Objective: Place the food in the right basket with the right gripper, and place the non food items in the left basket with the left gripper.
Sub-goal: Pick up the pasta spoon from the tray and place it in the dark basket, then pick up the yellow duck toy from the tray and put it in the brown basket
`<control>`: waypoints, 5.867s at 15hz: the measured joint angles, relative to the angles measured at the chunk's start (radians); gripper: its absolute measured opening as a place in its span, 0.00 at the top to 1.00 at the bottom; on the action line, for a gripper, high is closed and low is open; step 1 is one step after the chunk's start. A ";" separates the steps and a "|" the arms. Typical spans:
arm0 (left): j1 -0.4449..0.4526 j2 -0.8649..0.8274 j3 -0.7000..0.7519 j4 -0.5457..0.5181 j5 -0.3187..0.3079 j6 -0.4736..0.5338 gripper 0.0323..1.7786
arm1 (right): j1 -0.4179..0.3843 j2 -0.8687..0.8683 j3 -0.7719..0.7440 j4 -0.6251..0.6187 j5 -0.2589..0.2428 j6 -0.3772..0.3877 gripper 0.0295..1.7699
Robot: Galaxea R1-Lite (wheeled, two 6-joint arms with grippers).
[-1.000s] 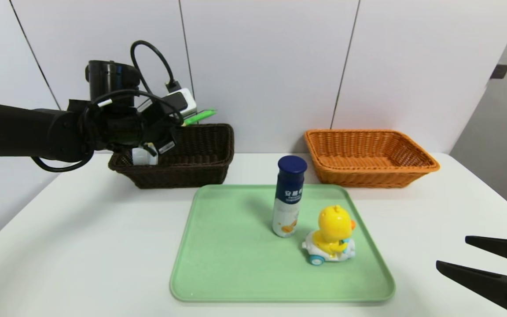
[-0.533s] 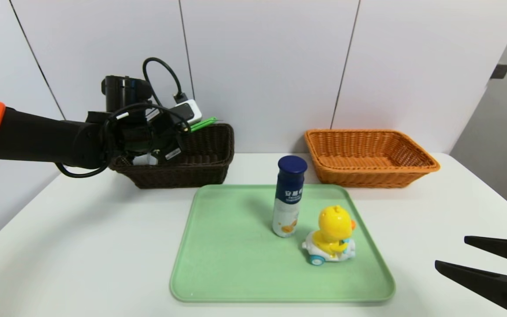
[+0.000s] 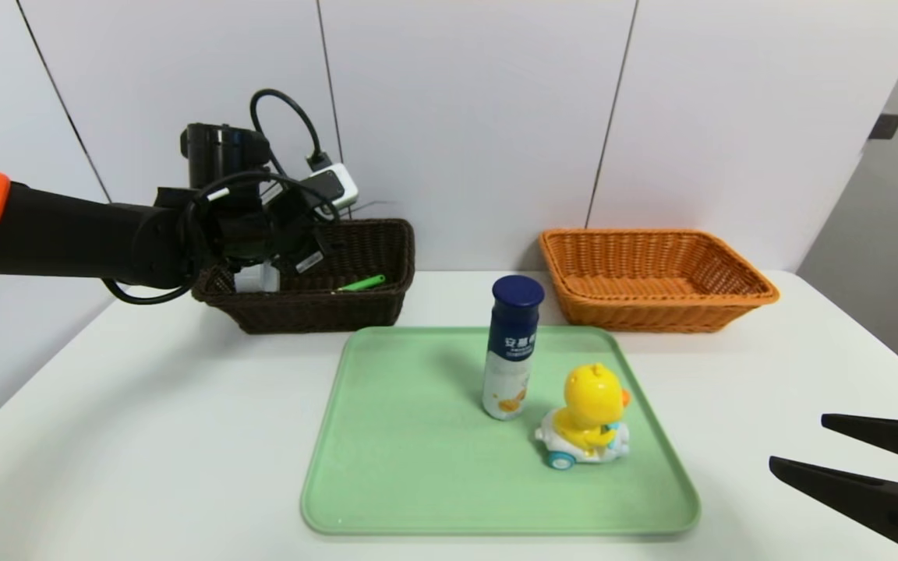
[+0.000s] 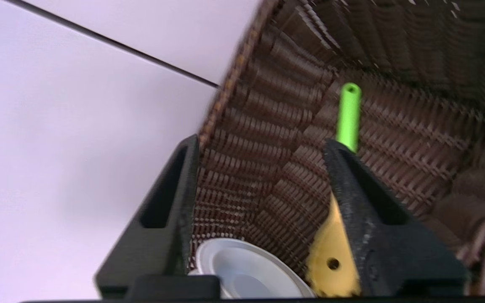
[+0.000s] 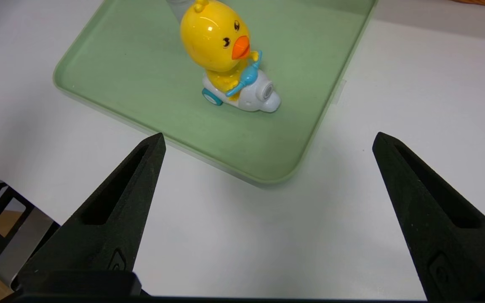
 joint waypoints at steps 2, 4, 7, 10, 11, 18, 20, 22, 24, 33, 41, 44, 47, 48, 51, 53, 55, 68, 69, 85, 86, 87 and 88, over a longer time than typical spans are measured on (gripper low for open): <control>0.000 -0.001 -0.085 0.025 0.024 -0.066 0.31 | 0.000 0.000 -0.001 0.000 -0.001 0.000 0.04; -0.003 -0.004 -0.202 0.080 0.063 -0.178 0.25 | 0.000 0.000 -0.001 0.000 -0.001 0.001 0.04; -0.027 -0.033 -0.306 0.238 0.100 -0.457 0.18 | -0.001 -0.002 -0.001 -0.001 -0.002 0.002 0.04; -0.059 -0.090 -0.294 0.372 0.103 -0.748 0.14 | -0.001 -0.005 -0.004 -0.002 -0.003 0.001 0.04; -0.069 -0.114 -0.261 0.396 0.102 -0.831 0.13 | -0.001 -0.006 -0.006 -0.001 -0.003 0.001 0.04; -0.151 -0.361 0.113 0.402 0.094 -0.936 0.08 | 0.001 -0.009 -0.012 -0.003 -0.003 0.002 0.04; -0.180 -0.431 0.205 0.401 0.094 -0.936 0.07 | 0.001 -0.010 -0.011 -0.003 -0.003 0.003 0.04; -0.225 -0.485 0.283 0.401 0.089 -0.936 0.06 | 0.001 -0.013 -0.011 -0.002 -0.004 0.003 0.04; -0.302 -0.533 0.351 0.400 0.063 -0.935 0.06 | 0.001 -0.016 -0.011 -0.002 -0.004 0.002 0.04; -0.618 -0.489 0.534 0.114 -0.050 -0.919 0.05 | 0.001 -0.024 -0.010 -0.001 -0.007 0.003 0.04; -0.665 -0.320 0.541 -0.058 -0.299 -0.803 0.05 | -0.011 -0.035 0.001 0.010 -0.012 0.003 0.04; -0.666 -0.242 0.536 -0.160 -0.315 -0.772 0.05 | -0.020 -0.044 0.013 0.009 -0.011 0.003 0.04; -0.664 -0.159 0.534 -0.247 -0.318 -0.716 0.05 | -0.026 -0.047 0.020 0.006 -0.011 0.003 0.04; -0.664 -0.140 0.533 -0.258 -0.320 -0.713 0.05 | -0.030 -0.047 0.021 0.006 -0.010 0.003 0.04; -0.665 -0.092 0.530 -0.294 -0.320 -0.711 0.05 | -0.036 -0.047 0.023 0.007 -0.011 0.004 0.04; -0.664 -0.067 0.524 -0.322 -0.316 -0.710 0.05 | -0.037 -0.047 0.024 0.007 -0.010 0.003 0.04; -0.662 -0.050 0.513 -0.327 -0.313 -0.711 0.05 | -0.038 -0.048 0.027 0.005 -0.010 0.004 0.04; -0.649 0.024 0.471 -0.380 -0.259 -0.713 0.05 | -0.044 -0.049 0.036 0.001 -0.009 0.004 0.04; -0.648 0.026 0.469 -0.381 -0.258 -0.712 0.05 | -0.044 -0.049 0.036 0.001 -0.009 0.003 0.04; -0.652 0.105 0.421 -0.423 -0.256 -0.710 0.05 | -0.044 -0.048 0.037 0.002 -0.007 0.004 0.04; -0.653 0.111 0.417 -0.424 -0.256 -0.710 0.05 | -0.044 -0.049 0.039 0.002 -0.006 0.005 0.04; -0.654 0.116 0.412 -0.423 -0.256 -0.710 0.05 | -0.044 -0.049 0.041 0.002 -0.006 0.006 0.04; -0.655 0.122 0.407 -0.424 -0.255 -0.711 0.05 | -0.044 -0.049 0.042 0.001 -0.006 0.005 0.04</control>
